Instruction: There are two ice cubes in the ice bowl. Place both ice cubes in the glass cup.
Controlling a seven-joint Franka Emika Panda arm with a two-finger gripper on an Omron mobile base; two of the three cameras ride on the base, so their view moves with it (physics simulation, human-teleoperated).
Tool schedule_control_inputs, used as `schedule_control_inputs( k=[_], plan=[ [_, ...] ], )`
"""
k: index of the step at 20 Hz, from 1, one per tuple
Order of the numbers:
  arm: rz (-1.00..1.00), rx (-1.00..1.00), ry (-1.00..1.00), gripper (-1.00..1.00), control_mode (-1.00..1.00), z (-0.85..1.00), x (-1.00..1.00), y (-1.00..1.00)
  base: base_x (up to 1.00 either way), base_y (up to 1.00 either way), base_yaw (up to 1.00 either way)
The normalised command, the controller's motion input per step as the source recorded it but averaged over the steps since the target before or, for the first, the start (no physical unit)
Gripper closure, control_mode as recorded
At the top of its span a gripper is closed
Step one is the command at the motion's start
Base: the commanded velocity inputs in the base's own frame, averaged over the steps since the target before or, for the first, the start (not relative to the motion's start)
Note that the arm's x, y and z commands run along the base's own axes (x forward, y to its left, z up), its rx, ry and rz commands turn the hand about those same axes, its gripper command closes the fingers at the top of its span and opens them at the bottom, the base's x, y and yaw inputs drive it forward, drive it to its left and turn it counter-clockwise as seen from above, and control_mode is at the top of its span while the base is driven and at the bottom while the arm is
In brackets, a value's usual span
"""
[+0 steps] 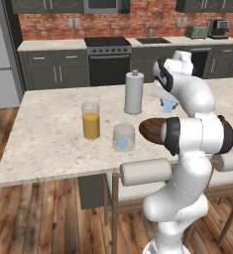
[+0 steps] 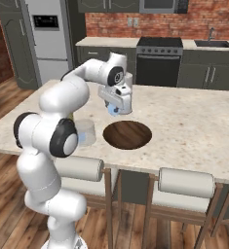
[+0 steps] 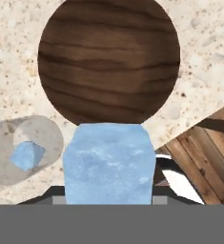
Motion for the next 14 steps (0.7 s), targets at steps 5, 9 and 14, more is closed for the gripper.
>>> schedule_control_inputs(
  k=[5,9,14],
  plan=[
    [0.0,0.0,0.13,1.0,-1.0,0.11,-0.26,0.78,0.0,0.0,0.0],
    [0.0,0.0,0.17,1.0,-1.0,0.0,-0.14,0.89,0.0,0.0,0.0],
    [0.0,0.0,0.15,1.0,-1.0,-0.11,-0.02,0.8,0.0,0.0,0.0]
  ],
)
